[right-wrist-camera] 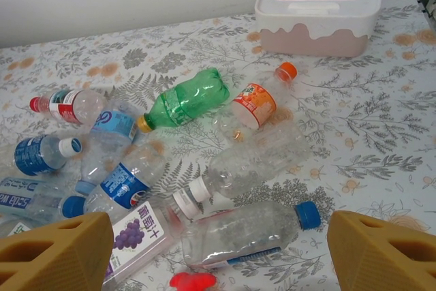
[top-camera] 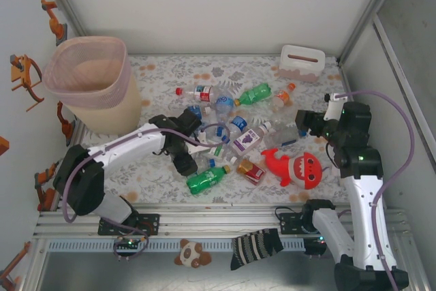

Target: Put the plastic bottles in the bin

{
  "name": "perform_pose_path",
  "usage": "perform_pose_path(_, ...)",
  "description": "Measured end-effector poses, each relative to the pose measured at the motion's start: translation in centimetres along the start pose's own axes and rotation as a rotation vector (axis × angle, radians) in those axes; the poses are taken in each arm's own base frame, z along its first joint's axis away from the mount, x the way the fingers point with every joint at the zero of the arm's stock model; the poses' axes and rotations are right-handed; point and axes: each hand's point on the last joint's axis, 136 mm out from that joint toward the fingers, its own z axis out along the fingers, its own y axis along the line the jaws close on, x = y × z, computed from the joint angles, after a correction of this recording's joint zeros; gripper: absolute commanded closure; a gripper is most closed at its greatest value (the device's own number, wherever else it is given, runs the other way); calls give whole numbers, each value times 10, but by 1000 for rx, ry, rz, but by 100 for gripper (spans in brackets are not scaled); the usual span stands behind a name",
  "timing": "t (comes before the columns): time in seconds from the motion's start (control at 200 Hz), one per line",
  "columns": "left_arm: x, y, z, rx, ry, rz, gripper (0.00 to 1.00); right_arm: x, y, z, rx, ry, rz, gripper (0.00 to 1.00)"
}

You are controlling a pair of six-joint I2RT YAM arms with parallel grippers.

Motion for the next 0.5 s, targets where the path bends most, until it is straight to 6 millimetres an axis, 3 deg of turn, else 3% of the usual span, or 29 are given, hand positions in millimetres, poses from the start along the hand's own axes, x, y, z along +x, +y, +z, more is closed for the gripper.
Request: perform_pose_path(0.496,4,-5,37,52,96,10,29,4,0,0,2,14,-4,19)
